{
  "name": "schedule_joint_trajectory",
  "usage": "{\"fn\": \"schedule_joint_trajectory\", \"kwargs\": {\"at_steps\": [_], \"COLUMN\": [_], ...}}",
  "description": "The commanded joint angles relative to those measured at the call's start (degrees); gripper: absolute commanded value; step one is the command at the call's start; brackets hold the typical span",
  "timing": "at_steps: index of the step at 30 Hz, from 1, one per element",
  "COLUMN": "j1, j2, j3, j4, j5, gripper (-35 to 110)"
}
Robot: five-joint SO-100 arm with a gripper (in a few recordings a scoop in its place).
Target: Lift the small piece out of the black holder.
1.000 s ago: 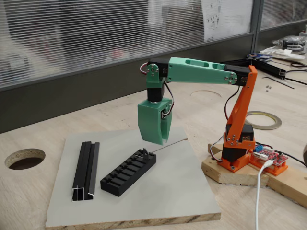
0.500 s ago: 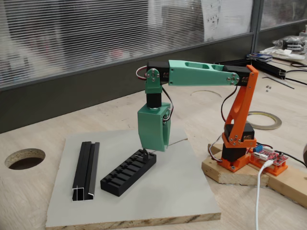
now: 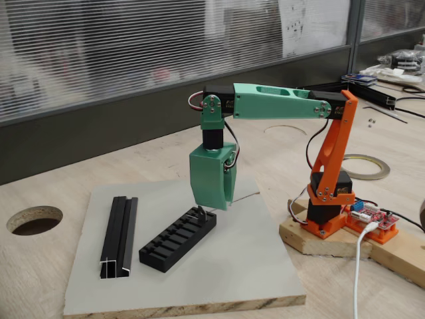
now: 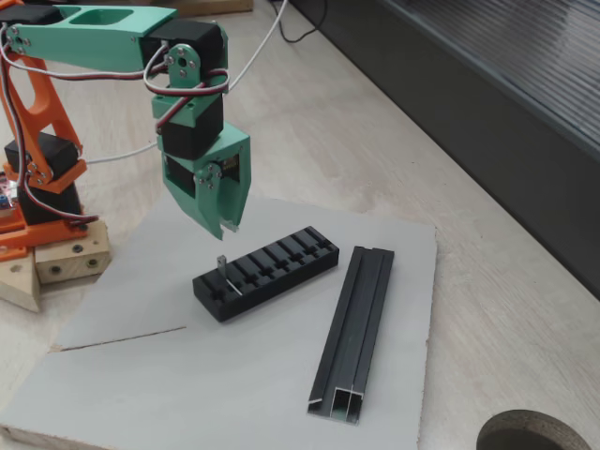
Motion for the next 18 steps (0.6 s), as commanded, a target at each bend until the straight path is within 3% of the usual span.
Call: {"fn": "schedule_joint_trajectory", "kwargs": {"at_steps": [1,9,18], "j1": [-0.4,-0.4,7.3], "j2": [2.1,2.1,1.9], "j3": [-0.2,-0.2,-0.1], "j4": [0.4,0.4,0.3], "j5": [5.1,5.7,5.2], "gripper": [15,15,15]}}
